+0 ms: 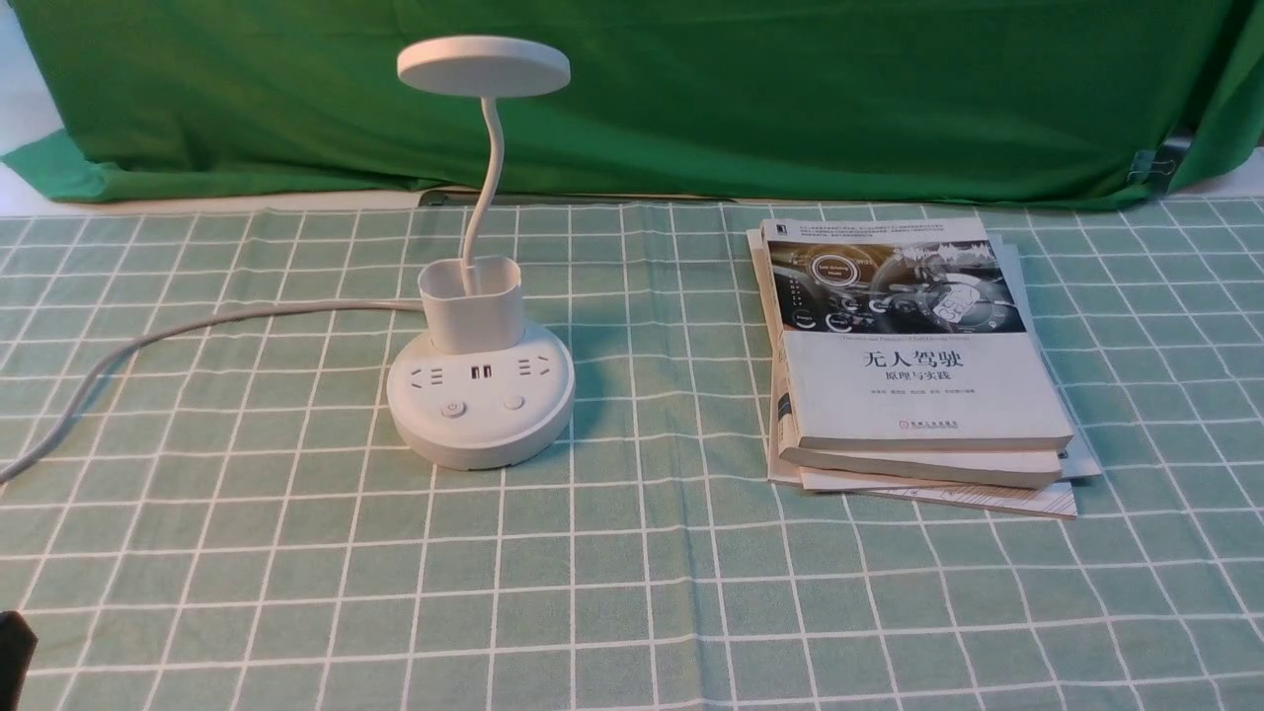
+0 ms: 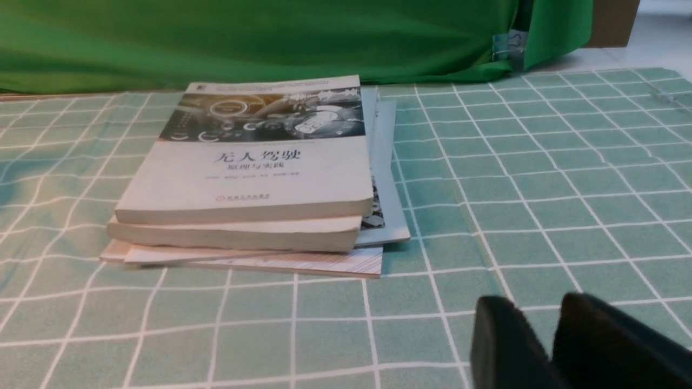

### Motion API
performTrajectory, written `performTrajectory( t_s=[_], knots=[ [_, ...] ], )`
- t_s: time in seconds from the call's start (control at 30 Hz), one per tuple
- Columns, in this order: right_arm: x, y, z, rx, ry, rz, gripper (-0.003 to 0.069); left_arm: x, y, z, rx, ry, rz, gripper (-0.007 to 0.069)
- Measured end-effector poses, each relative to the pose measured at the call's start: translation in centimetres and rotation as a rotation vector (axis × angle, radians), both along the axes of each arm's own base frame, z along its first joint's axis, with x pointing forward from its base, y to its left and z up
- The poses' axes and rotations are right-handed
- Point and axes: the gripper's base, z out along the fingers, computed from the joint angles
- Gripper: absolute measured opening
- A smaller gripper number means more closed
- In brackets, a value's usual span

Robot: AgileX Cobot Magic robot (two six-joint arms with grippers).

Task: Turn on the table lamp.
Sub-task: 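Press the power button on the lamp base to turn the lamp on with the left gripper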

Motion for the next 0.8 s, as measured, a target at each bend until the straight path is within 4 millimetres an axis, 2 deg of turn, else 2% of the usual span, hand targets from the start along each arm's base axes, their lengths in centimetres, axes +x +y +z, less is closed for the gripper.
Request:
performTrajectory(
  t_s=[0.6,0.73,0.8],
  knots=[
    [0.0,0.0,0.0,0.001,0.001,0.000,0.0237,0.0,0.0,0.1,0.011,-0.017,0.002,0.0021],
    [0.0,0.0,0.0,0.001,0.001,0.000,0.0237,0.1,0.1,1.4,0.008,-0.150,0.008,0.0021],
    [0.0,0.0,0.0,0.002,0.001,0.000,0.0237,-0.1,0.1,3.0,0.001,-0.330,0.017,0.0021]
  ],
)
